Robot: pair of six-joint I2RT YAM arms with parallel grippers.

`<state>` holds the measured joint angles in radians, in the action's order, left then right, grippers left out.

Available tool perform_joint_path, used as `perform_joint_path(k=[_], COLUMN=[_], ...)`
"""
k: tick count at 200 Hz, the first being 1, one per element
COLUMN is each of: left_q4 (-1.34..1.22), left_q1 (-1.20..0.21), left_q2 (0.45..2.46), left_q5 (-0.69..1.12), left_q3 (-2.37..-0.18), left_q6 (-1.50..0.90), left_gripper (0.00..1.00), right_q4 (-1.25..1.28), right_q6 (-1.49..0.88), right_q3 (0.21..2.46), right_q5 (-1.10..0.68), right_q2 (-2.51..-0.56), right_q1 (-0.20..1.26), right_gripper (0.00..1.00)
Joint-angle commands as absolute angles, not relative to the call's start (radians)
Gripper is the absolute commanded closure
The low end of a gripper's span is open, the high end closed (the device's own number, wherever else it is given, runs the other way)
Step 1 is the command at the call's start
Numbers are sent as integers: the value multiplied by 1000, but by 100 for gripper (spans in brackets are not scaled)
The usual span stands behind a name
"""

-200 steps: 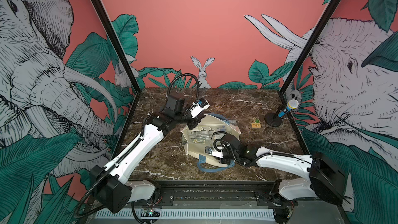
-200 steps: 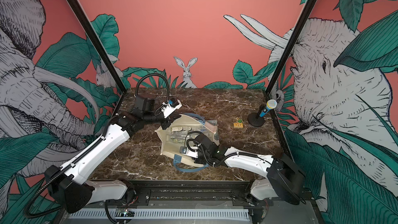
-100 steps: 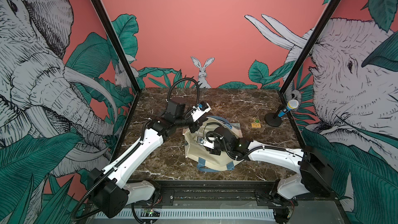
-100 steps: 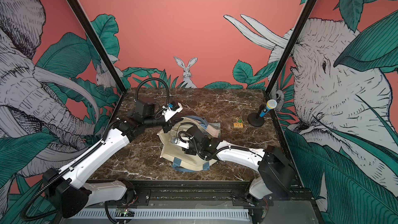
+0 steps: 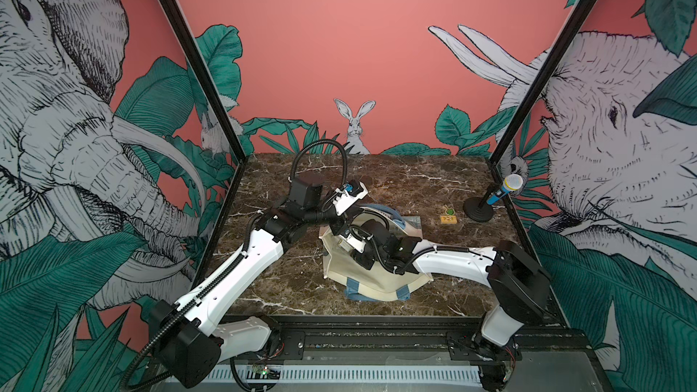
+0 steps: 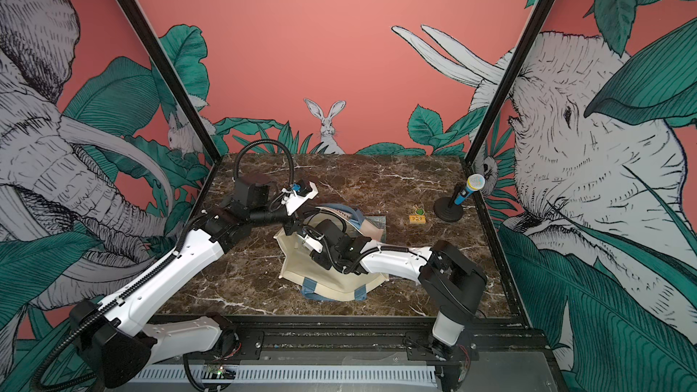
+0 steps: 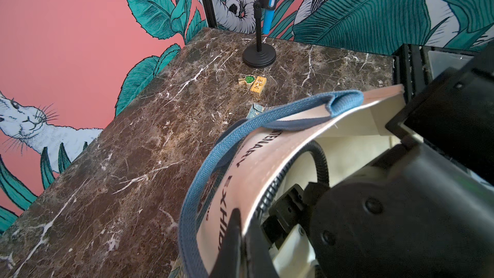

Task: Take out the compass set from the canvas bag
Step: Pick up the compass set from the canvas bag.

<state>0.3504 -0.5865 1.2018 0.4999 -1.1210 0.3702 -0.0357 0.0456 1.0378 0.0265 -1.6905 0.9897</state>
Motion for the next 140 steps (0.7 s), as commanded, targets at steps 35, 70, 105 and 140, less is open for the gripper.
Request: perform_joint_path(k=[35, 70, 105, 140], left_q4=[270, 272, 273, 276], left_q1=[-594, -594, -593, -594], left_q2=[1146, 1143, 1141, 1138], left_q5=[533, 529, 526, 521], left_q3=[-1107, -1102, -1099, -1096], left_q6=[382, 387, 392, 398], left_gripper=[100, 100, 100, 100], right_q4=[-96, -142, -141, -149], right_q6=[-171, -211, -232, -260], right_q3=[1101, 1137, 1153, 1173], right_q5=[-101, -180, -236, -286], right_q2=[-1736, -1765, -1764, -1766], right_q1=[939, 931, 929, 925], right_gripper=[56, 57, 59, 67])
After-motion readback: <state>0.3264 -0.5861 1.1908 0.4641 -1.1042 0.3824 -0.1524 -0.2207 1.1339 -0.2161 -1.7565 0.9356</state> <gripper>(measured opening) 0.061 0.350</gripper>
